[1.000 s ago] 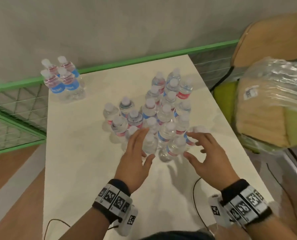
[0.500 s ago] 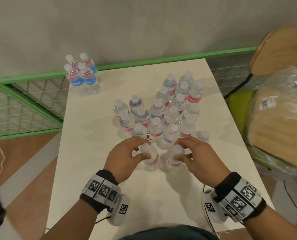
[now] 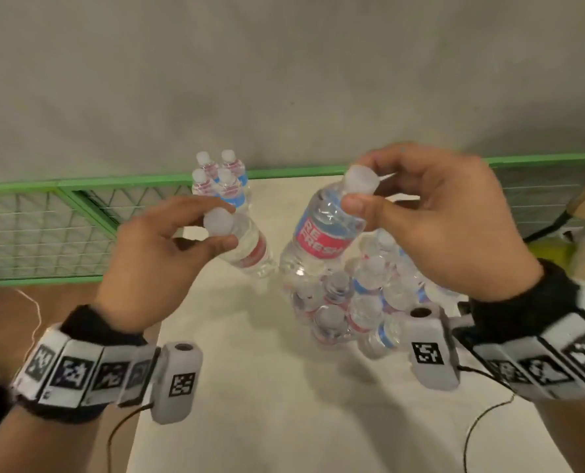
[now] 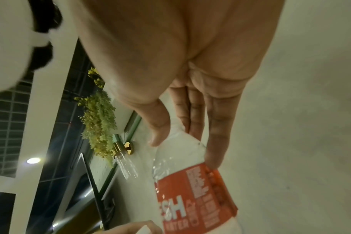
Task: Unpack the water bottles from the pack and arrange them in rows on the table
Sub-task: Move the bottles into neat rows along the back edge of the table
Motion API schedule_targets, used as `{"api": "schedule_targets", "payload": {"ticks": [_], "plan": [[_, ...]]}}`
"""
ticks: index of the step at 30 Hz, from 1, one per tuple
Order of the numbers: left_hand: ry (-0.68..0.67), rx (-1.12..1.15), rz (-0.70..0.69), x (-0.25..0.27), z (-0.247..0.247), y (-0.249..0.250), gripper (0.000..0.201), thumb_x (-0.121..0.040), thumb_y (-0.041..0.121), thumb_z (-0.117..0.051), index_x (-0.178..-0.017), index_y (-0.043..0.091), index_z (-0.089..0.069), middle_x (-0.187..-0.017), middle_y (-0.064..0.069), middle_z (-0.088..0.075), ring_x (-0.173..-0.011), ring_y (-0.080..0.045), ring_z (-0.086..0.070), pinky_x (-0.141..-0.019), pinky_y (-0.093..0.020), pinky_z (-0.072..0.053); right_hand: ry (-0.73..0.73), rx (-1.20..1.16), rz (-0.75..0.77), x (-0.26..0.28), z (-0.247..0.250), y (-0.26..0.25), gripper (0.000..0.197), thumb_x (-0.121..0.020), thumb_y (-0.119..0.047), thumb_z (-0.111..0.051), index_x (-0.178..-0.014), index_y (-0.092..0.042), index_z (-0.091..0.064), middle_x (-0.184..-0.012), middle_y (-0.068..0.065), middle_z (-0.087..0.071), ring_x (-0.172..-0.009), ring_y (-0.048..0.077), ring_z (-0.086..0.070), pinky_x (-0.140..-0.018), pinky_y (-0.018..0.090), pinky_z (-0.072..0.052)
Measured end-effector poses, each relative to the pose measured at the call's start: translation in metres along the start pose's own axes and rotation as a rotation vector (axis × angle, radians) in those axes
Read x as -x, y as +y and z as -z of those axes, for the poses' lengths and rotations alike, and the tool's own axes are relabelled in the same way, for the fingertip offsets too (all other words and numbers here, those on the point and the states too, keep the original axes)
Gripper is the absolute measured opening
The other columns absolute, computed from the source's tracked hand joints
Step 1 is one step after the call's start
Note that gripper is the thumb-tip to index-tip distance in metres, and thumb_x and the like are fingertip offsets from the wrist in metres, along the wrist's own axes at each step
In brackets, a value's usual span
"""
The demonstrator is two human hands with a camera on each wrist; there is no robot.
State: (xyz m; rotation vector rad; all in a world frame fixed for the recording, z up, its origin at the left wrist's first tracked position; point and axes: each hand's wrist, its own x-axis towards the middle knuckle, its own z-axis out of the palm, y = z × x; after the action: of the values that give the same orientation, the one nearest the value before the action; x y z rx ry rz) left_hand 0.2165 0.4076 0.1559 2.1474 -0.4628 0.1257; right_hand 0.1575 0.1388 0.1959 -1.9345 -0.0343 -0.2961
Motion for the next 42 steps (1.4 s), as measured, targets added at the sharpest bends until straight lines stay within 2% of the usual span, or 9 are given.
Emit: {"api": "schedule_targets", "payload": {"ticks": [5,8,11,16,20,26,35,39,42], "plan": [[0.037,-0.087,0.095,-0.071,-0.021,-0.047,0.030,-0.076,0.025,-0.081,-0.102,0.034,-0.070,-0.106,0.018,-0.067,-0.088,-0.007,-0.067,-0.078,-0.022,-0.049,0.015,0.175,-0.026,-0.101,-0.040,0.048,0.033,-0.074,-0.033,-0.079,-0.105,-0.026,-0.071,-0.092,-0.010,-0.070,-0.074,0.018,-0.070,-0.076,0.041,-0.059],[-0.122,-0.222,0.124,-0.109,-0.048,-0.074,0.022,-0.078,0.027,-0.079,-0.099,0.026,-0.072,-0.100,0.011,-0.066,-0.080,-0.013,-0.065,-0.073,-0.024,-0.045,-0.149,0.456,-0.061,-0.143,-0.065,0.083,0.026,-0.078,-0.031,-0.077,-0.100,-0.018,-0.074,-0.099,-0.003,-0.071,-0.083,0.013,-0.065,-0.082,0.029,-0.053],[-0.299,-0.309,0.122,-0.136,-0.076,-0.095,0.013,-0.082,0.026,-0.074,-0.095,0.025,-0.071,-0.091,0.009,-0.062,-0.078,-0.014,-0.060,-0.064,-0.017,-0.037,-0.343,0.706,-0.090,-0.170,-0.089,0.114,0.026,-0.078,-0.032,-0.077,-0.097,-0.015,-0.075,-0.095,0.003,-0.073,-0.086,0.020,-0.065,-0.076,0.027,-0.051],[-0.402,-0.466,0.163,-0.174,-0.101,-0.122,0.021,-0.076,0.030,-0.078,-0.096,0.024,-0.074,-0.091,0.003,-0.067,-0.087,-0.020,-0.060,-0.077,-0.031,-0.049,-0.595,0.972,-0.158,-0.208,-0.109,0.152,0.033,-0.075,-0.033,-0.079,-0.098,-0.011,-0.075,-0.094,0.005,-0.073,-0.078,0.020,-0.063,-0.067,0.025,-0.045],[-0.437,-0.605,0.140,-0.206,-0.110,-0.137,0.026,-0.074,0.033,-0.080,-0.094,0.018,-0.075,-0.085,-0.004,-0.068,-0.083,-0.023,-0.060,-0.075,-0.035,-0.052,-0.573,0.997,-0.198,-0.237,-0.116,0.168,0.036,-0.072,-0.030,-0.083,-0.101,-0.010,-0.075,-0.096,0.006,-0.073,-0.084,0.023,-0.067,-0.068,0.025,-0.048],[-0.403,-0.686,0.091,-0.246,-0.112,-0.157,0.019,-0.078,0.024,-0.075,-0.093,0.014,-0.072,-0.088,-0.005,-0.059,-0.090,-0.027,-0.060,-0.069,-0.031,-0.039,-0.412,0.911,-0.261,-0.268,-0.129,0.179,0.028,-0.073,-0.024,-0.076,-0.097,-0.011,-0.075,-0.095,0.006,-0.073,-0.085,0.023,-0.067,-0.067,0.024,-0.046],[-0.365,-0.734,0.029,-0.280,-0.113,-0.169,0.038,-0.084,0.001,-0.060,-0.117,0.020,-0.067,-0.112,-0.009,-0.062,-0.103,-0.031,-0.060,-0.079,-0.033,-0.045,-0.390,0.908,-0.289,-0.301,-0.156,0.181,0.033,-0.077,-0.021,-0.077,-0.105,-0.007,-0.071,-0.101,0.009,-0.071,-0.091,0.024,-0.068,-0.079,0.029,-0.057],[-0.391,-0.703,-0.005,-0.285,-0.112,-0.173,0.054,-0.080,-0.010,-0.049,-0.119,0.024,-0.067,-0.117,-0.009,-0.058,-0.108,-0.031,-0.058,-0.088,-0.036,-0.050,-0.408,0.938,-0.277,-0.304,-0.158,0.180,0.034,-0.073,-0.019,-0.079,-0.104,-0.007,-0.071,-0.100,0.010,-0.071,-0.082,0.024,-0.066,-0.073,0.027,-0.056],[-0.376,-0.629,0.025,-0.289,-0.110,-0.174,0.050,-0.075,-0.002,-0.056,-0.116,0.025,-0.066,-0.116,-0.008,-0.055,-0.105,-0.028,-0.057,-0.089,-0.039,-0.051,-0.422,0.968,-0.258,-0.305,-0.157,0.182,0.036,-0.074,-0.023,-0.079,-0.106,-0.008,-0.070,-0.099,0.008,-0.070,-0.074,0.021,-0.058,-0.068,0.025,-0.051]]}}
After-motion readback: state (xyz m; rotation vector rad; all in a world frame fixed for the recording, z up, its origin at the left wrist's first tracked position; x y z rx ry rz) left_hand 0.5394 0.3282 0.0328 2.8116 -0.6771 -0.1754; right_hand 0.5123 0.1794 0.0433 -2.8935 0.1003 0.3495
